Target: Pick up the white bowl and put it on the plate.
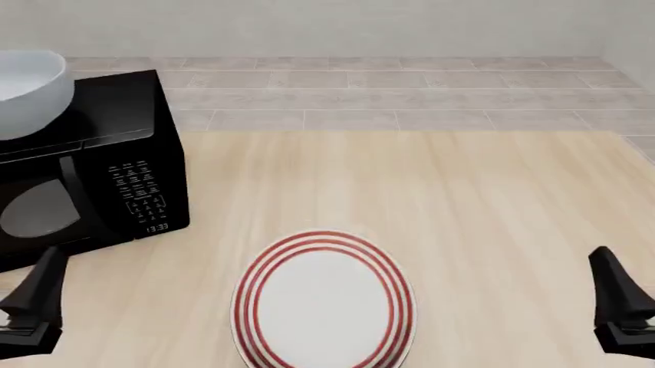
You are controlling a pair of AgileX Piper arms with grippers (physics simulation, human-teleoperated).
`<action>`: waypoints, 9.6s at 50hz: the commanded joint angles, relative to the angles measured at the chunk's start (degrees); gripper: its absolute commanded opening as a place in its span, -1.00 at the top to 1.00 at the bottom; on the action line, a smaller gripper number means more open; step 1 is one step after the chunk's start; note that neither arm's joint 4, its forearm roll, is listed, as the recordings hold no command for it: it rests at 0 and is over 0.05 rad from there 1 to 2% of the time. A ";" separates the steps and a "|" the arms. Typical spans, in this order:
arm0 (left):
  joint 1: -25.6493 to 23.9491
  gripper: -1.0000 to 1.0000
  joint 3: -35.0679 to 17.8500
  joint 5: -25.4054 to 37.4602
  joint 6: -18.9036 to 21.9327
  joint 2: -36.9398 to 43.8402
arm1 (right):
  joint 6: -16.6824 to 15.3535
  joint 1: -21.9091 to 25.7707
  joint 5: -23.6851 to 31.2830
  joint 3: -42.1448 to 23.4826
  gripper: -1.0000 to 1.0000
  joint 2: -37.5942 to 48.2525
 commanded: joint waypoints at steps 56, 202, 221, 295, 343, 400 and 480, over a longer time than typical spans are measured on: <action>-0.07 -1.00 -29.37 8.12 14.73 19.26 | 0.09 0.45 0.15 -0.17 -1.00 -0.01; 17.02 -1.00 -55.13 20.77 52.99 64.87 | 0.08 0.50 -0.08 -0.14 -1.00 0.21; 17.60 -1.00 -53.79 18.50 53.49 66.49 | 0.10 0.49 -0.08 -0.14 -1.00 0.20; 19.45 1.00 -53.65 13.31 52.44 72.38 | 0.10 0.49 -0.08 -0.14 -1.00 0.20; 19.48 1.00 -59.30 28.93 55.94 56.26 | 0.08 0.50 -0.08 -0.14 -1.00 0.20; -6.69 1.00 -55.06 41.07 49.20 47.19 | 0.09 0.50 -0.08 -0.14 -1.00 0.19; -33.45 1.00 -55.46 46.02 35.52 52.00 | 0.10 0.49 -0.08 -0.14 -1.00 0.20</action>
